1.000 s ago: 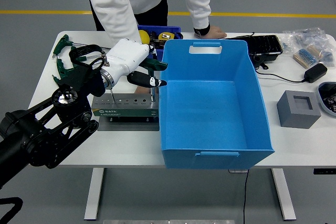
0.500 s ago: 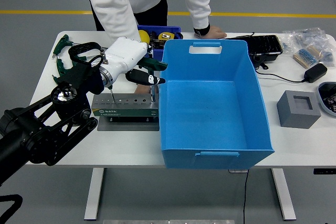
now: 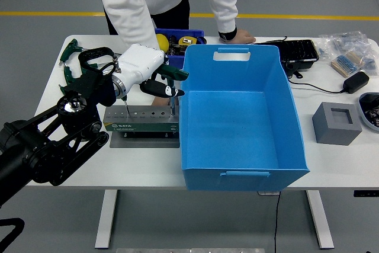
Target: Lift tool from toolbox,place it in box,lift tool from toolbox,place it in box
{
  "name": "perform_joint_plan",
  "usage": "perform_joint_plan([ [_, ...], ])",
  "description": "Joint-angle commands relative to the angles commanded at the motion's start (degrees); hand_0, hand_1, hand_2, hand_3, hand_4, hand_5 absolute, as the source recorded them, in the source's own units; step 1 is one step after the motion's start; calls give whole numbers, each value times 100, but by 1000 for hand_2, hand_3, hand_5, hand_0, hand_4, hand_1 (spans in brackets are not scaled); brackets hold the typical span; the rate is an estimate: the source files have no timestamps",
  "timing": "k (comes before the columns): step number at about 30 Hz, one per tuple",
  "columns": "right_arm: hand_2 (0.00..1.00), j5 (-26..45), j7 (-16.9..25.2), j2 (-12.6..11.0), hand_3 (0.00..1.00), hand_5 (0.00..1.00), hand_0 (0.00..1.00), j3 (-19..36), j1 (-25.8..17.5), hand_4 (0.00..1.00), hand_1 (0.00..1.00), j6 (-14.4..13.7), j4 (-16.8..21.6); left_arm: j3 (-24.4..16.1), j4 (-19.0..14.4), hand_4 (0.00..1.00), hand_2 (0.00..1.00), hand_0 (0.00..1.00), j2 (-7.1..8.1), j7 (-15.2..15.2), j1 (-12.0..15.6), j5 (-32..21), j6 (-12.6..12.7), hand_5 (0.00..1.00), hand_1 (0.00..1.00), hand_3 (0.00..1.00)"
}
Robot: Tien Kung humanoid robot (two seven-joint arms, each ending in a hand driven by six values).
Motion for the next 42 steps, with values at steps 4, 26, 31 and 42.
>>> perform_joint_plan([
  [4,721,6,-4,-1,665,812,736,-7,-5,924,670,-1,0,15,2,998,238,414,10,-3,-17,0,-22,771,220,300],
  [26,720,13,-9,-4,667,819,737,-12,-21,930,669,-3,0,157,171,998,138,370,-18,13,-15,0,301,786,115,176],
  [31,719,37,-9,1,667,819,736,-33,-24,930,670,-4,0,172,191,998,113,363,-18,16,-18,0,407,786,82,148],
  [42,719,30,-12,-5,668,820,736,-27,-20,930,670,-6,0,218,271,998,90,359,-19,-1,-9,0,676,786,59,117],
])
